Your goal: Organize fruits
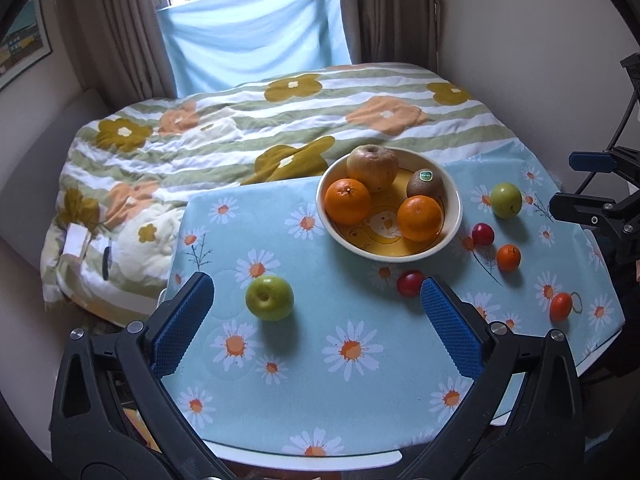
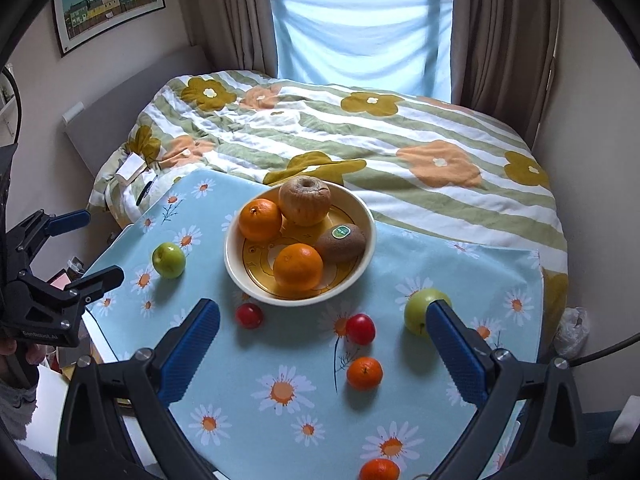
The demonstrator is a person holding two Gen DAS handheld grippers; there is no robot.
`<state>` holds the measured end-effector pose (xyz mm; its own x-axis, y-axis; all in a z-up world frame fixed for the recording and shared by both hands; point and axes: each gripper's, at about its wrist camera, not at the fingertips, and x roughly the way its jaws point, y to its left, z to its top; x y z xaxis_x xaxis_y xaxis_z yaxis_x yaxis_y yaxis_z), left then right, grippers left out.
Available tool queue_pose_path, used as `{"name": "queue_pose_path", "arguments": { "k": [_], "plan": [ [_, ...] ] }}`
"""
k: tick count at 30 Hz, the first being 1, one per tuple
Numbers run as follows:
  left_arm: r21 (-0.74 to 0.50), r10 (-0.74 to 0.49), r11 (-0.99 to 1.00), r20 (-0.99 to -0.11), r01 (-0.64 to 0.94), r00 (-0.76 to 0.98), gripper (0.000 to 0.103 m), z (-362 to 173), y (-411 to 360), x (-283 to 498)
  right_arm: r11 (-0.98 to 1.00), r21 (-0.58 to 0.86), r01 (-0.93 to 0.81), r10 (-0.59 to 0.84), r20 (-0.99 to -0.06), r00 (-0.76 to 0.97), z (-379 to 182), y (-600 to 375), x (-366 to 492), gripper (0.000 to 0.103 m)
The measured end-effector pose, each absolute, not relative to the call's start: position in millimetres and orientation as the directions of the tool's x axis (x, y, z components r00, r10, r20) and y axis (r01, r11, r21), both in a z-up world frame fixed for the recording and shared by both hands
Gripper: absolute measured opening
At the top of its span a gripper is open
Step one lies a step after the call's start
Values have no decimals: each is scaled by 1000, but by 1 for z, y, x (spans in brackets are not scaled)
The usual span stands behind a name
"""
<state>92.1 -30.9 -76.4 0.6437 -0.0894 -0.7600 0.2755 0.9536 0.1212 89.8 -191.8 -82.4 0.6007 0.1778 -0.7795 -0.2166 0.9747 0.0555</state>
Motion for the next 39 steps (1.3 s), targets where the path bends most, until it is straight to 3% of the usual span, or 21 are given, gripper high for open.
{"name": "queue_pose_path", "arguments": {
  "k": [12,25,39],
  "plan": [
    [156,-41,959,-751,238,659,103,-90,-3,67,993,6,-121,78,-792,606,-94,-218,23,103],
    [203,-78,899,-798,388,598,103,-148,14,107,967,15,253,-135,-816,561,-139,-233,-23,103],
    [177,-122,847,-852,501,508,99,-201,23,157,902,41,429,-177,-872,457,-194,-233,-22,102]
  ]
}}
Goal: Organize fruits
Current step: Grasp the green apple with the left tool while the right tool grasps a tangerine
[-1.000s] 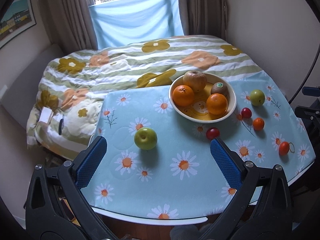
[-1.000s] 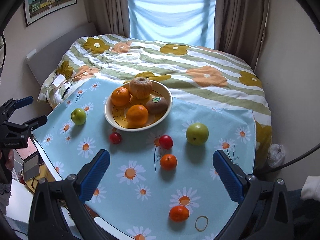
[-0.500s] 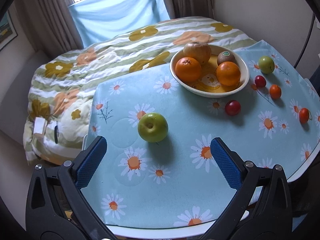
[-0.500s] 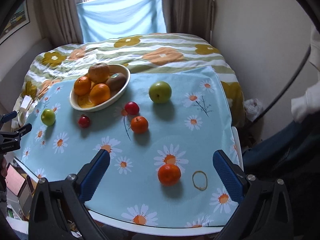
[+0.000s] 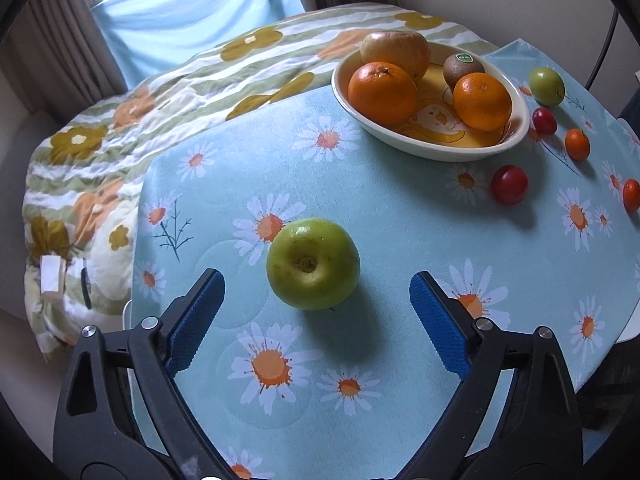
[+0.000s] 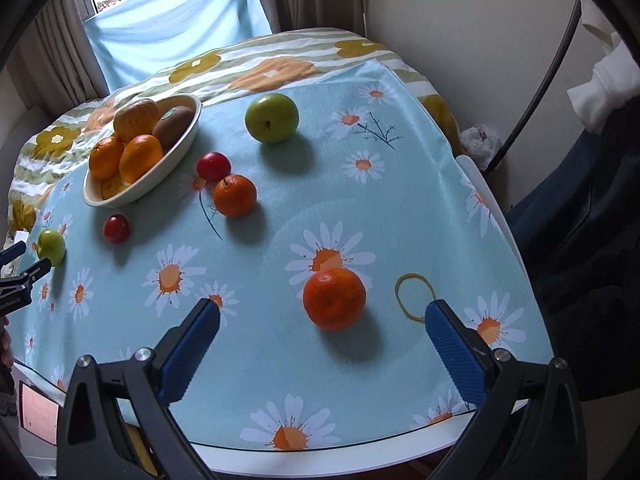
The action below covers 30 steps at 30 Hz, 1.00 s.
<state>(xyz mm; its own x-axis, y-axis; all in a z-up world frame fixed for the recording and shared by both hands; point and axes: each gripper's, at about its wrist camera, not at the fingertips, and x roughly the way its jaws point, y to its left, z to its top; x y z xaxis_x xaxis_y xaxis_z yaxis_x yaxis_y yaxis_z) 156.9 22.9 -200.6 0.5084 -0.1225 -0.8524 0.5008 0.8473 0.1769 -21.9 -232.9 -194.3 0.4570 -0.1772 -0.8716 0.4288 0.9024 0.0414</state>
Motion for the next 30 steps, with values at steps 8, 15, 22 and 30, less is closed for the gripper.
{"name": "queue_pose_path", "arguments": {
  "k": [8,15,22,30],
  "plan": [
    [170,-131,827,-870,537,476,87,-218,20,171,890,26,455,-190,-886,422,-213,-234,-15,90],
    [171,-126,827,-873,536,472,58,-220,18,179,884,30,466,-189,-890,415,-217,-234,-11,83],
    [162,-133,830,-872,534,472,58,-219,19,180,882,32,470,-183,-896,405,-220,-237,-7,74],
    [153,-131,840,-874,521,468,57,-219,22,179,883,24,470,-186,-900,395,-223,-239,-5,59]
  ]
}}
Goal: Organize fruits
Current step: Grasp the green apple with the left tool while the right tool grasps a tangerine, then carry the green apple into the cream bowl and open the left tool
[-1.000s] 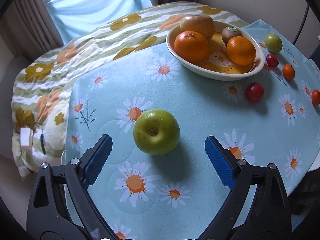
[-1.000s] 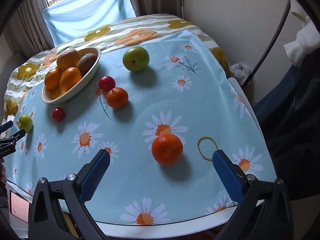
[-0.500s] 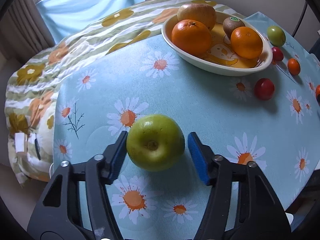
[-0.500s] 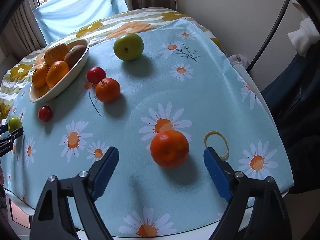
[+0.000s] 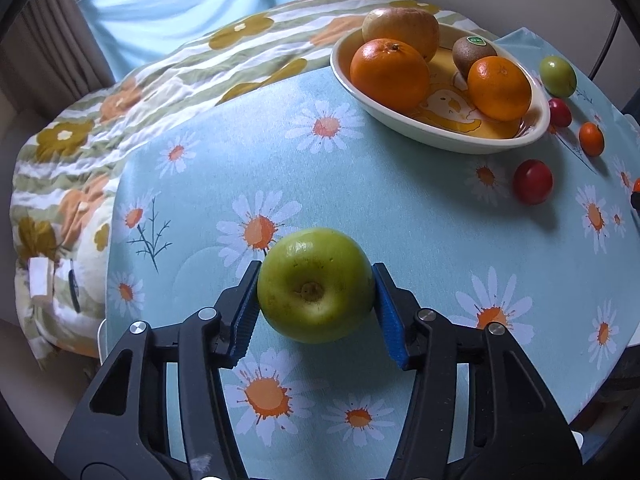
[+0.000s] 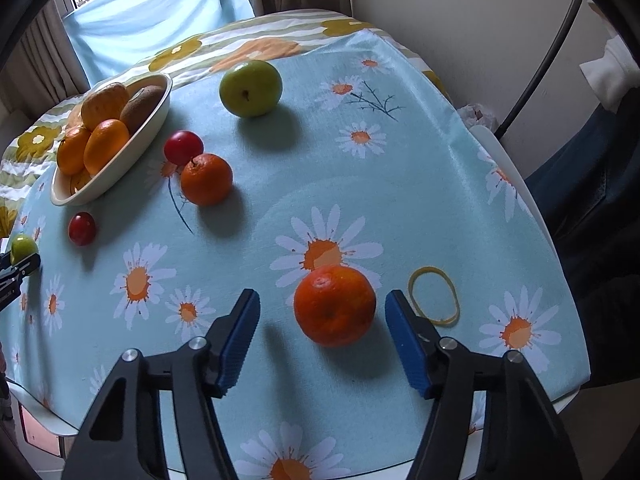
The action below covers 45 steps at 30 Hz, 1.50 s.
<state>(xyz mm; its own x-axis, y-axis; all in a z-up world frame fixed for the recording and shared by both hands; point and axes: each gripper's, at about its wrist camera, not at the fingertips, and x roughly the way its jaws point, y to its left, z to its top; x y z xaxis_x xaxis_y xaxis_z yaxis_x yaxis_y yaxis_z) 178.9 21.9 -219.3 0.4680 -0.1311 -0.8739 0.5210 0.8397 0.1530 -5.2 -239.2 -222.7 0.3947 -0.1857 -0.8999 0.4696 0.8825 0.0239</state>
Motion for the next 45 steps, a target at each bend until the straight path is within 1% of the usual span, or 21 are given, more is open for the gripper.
{"name": "queue_pose_path", "arguments": {
  "k": [3,10,13,14,20,29,37,45],
  "plan": [
    [152,-131,841,-875,519,467,57,-220,21,176,884,25,466,-183,-901,393,-223,-240,-4,55],
    [150,-126,846,-876,511,466,57,-220,18,166,895,15,446,-179,-903,390,-225,-241,-3,50],
    [147,-125,849,-876,507,465,57,-219,17,162,898,15,440,-176,-905,388,-226,-241,-4,41],
    [148,-124,850,-876,505,466,57,-219,16,160,898,11,439,-178,-905,386,-226,-242,-4,36],
    [145,-123,860,-872,489,474,57,-214,13,151,915,12,404,-163,-903,397,-223,-244,-4,35],
    [138,-118,883,-860,449,497,57,-198,8,131,947,9,322,-143,-885,443,-202,-242,-4,35],
    [125,-116,912,-835,391,538,57,-165,-1,111,970,29,243,-97,-866,491,-174,-244,-2,35],
    [106,-120,936,-800,335,589,57,-124,-16,97,993,41,108,-24,-840,542,-134,-247,5,35]
  ]
}}
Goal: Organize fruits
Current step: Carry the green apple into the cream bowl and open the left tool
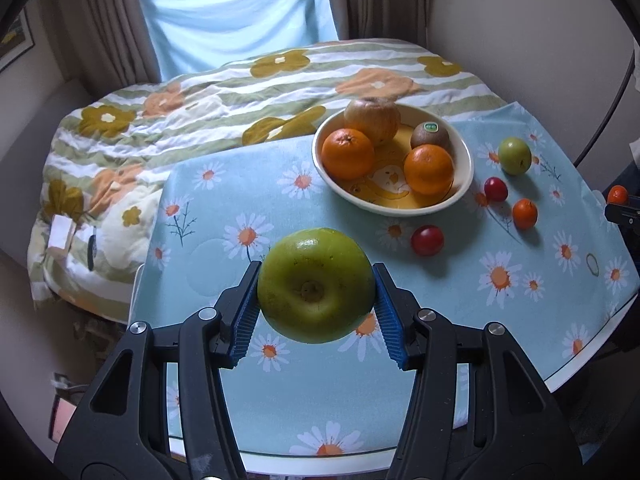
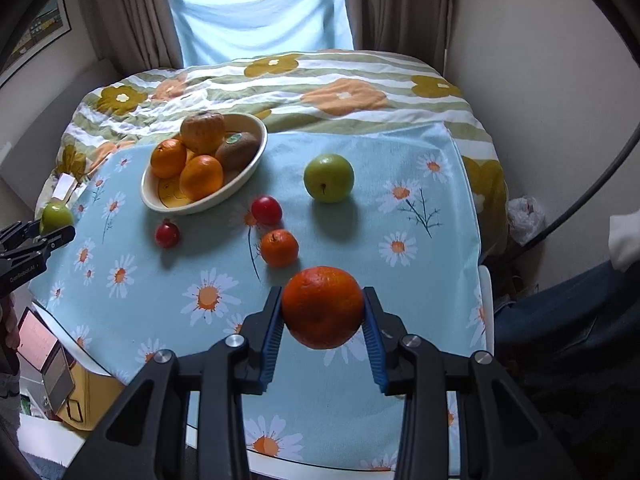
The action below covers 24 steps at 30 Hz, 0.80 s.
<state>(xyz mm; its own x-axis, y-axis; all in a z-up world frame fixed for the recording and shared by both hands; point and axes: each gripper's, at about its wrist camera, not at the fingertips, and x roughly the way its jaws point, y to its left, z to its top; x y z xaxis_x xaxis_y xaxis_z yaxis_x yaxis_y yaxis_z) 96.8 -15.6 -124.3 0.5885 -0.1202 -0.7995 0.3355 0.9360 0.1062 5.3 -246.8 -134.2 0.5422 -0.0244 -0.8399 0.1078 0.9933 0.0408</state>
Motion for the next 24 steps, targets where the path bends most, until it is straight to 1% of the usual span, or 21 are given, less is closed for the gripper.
{"name": "queue_pose_path", "arguments": {
  "k": [6,12,17,24],
  "plan": [
    [105,-129,941,-765,321,631,57,-100,-35,95,999,35,3,27,-812,583,-105,-246,19,35],
    [98,-162,932,-749,350,643,57,-89,-60,109,997,35,-66,68,-790,609,-89,-240,40,35],
    [85,-197,918,-750,388,631,57,-93,-79,136,994,60,-88,102,-783,614,-88,-233,64,35],
    [64,-234,898,-770,436,594,57,-112,-103,182,993,79,-83,113,-786,608,-95,-228,102,35]
  ]
}}
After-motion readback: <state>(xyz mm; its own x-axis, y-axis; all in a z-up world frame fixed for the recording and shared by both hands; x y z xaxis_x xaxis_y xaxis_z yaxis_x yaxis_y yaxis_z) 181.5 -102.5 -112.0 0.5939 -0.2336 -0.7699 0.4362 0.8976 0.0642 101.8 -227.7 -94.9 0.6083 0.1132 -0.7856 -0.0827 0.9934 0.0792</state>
